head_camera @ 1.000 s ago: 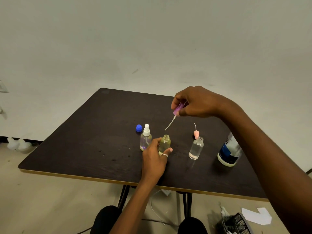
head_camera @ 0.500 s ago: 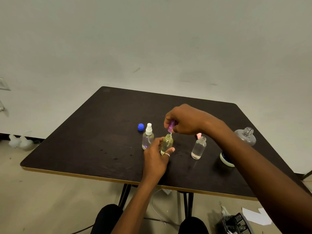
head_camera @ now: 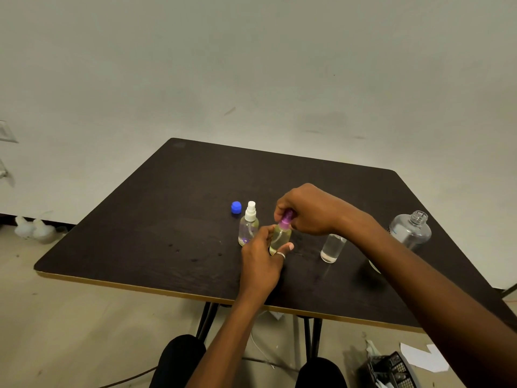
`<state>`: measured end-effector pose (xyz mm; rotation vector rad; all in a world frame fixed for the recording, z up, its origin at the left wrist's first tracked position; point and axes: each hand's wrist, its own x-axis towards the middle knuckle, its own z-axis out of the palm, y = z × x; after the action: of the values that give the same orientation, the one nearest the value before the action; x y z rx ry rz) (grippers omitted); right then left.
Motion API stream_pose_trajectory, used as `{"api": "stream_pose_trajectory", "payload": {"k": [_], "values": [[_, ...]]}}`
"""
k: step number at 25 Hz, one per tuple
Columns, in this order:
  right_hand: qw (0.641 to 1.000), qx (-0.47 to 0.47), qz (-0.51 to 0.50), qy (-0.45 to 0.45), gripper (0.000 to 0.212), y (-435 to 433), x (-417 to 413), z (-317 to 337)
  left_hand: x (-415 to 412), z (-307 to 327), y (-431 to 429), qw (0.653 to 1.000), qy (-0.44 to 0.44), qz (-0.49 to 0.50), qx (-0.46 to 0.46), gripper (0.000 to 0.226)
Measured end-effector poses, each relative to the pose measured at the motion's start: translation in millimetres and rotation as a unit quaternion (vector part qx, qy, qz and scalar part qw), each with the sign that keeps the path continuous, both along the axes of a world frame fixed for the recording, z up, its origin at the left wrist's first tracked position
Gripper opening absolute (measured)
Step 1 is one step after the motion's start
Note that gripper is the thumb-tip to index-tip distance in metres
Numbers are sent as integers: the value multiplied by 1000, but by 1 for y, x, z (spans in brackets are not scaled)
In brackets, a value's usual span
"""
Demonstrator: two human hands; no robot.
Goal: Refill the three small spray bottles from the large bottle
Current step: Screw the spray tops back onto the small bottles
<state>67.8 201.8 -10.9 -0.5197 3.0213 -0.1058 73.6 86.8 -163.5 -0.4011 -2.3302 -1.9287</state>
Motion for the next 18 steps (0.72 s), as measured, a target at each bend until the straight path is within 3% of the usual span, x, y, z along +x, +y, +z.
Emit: {"api": "stream_pose_trajectory", "payload": {"k": [14,18], "values": [[999,34,-40,16,13,-2,-5,-9,0,0,0,1000,1,-1,8,34],[994,74,-79,29,31,-1,-7,-16,0,0,-1,1000,1,-2,2,32]]}}
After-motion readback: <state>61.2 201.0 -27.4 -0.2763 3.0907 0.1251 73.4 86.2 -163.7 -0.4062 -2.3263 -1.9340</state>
